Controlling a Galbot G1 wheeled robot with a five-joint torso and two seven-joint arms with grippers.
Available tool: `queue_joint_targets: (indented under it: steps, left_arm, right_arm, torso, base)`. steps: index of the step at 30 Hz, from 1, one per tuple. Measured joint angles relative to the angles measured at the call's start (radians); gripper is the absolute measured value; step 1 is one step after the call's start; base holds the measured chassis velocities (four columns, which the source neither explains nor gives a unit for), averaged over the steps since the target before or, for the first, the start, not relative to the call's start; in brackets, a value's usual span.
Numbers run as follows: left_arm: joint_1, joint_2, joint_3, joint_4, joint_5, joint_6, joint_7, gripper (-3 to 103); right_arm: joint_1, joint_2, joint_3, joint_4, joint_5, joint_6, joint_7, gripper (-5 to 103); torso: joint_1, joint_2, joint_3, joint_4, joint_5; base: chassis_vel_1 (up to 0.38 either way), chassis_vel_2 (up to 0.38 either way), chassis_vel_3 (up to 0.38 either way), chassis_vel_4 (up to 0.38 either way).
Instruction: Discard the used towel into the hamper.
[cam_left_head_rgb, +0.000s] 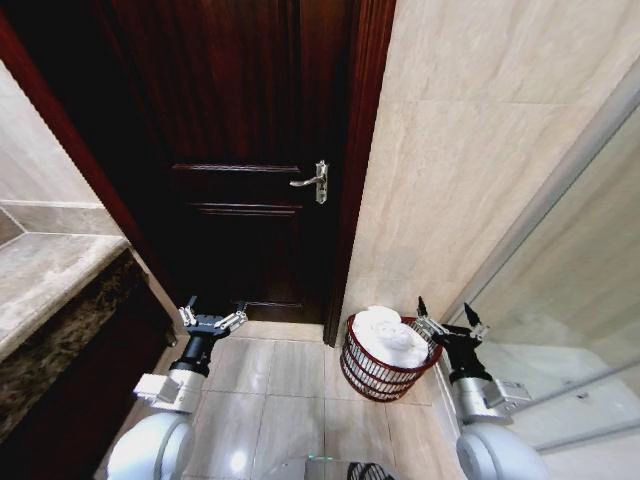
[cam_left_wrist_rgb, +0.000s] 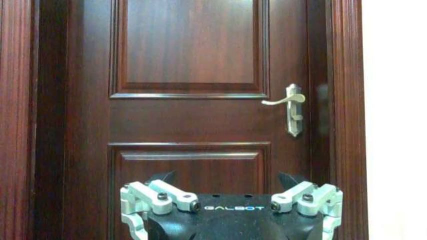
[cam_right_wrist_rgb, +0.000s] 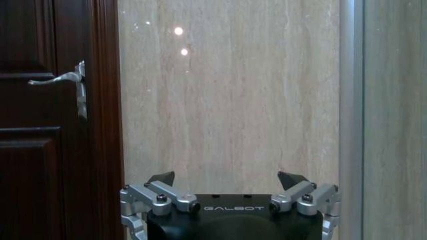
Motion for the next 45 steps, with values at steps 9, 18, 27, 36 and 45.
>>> queue_joint_targets:
  steps: [9, 18, 27, 36, 45]
  left_arm:
    - [-0.003, 0.001, 0.002, 0.0, 0.003, 0.0, 0.002, 100]
    - [-0.001, 0.0, 0.001, 0.001, 0.005, -0.001, 0.004, 100]
    - [0.005, 0.0, 0.002, -0.004, 0.006, -0.002, 0.005, 100]
    - [0.01, -0.003, 0.006, -0.008, 0.006, -0.005, -0.003, 100]
    - [0.009, -0.002, 0.005, -0.013, 0.012, -0.01, -0.003, 100]
  right_arm:
    - [0.004, 0.0, 0.001, -0.002, 0.0, 0.004, 0.0, 100]
    - [0.004, -0.001, 0.001, -0.005, 0.0, 0.009, 0.0, 100]
    - [0.008, -0.001, -0.005, -0.005, -0.002, 0.009, 0.001, 100]
    - [0.005, -0.002, -0.006, -0.007, -0.002, 0.011, 0.002, 100]
    - [0.016, -0.005, -0.007, -0.004, -0.002, 0.006, 0.005, 100]
  torso:
    - [0.019, 0.043, 0.024, 0.0, 0.0]
    - [0.036, 0.082, 0.046, 0.0, 0.0]
    - [0.055, 0.125, 0.07, 0.0, 0.0]
    - [0.075, 0.17, 0.095, 0.0, 0.0]
    - [0.092, 0.21, 0.118, 0.0, 0.0]
  base:
    - [0.0, 0.0, 0.0, 0.0]
    - [0.0, 0.0, 0.0, 0.0]
    - [0.0, 0.0, 0.0, 0.0]
    - [0.0, 0.0, 0.0, 0.0]
    - [0.0, 0.0, 0.0, 0.0]
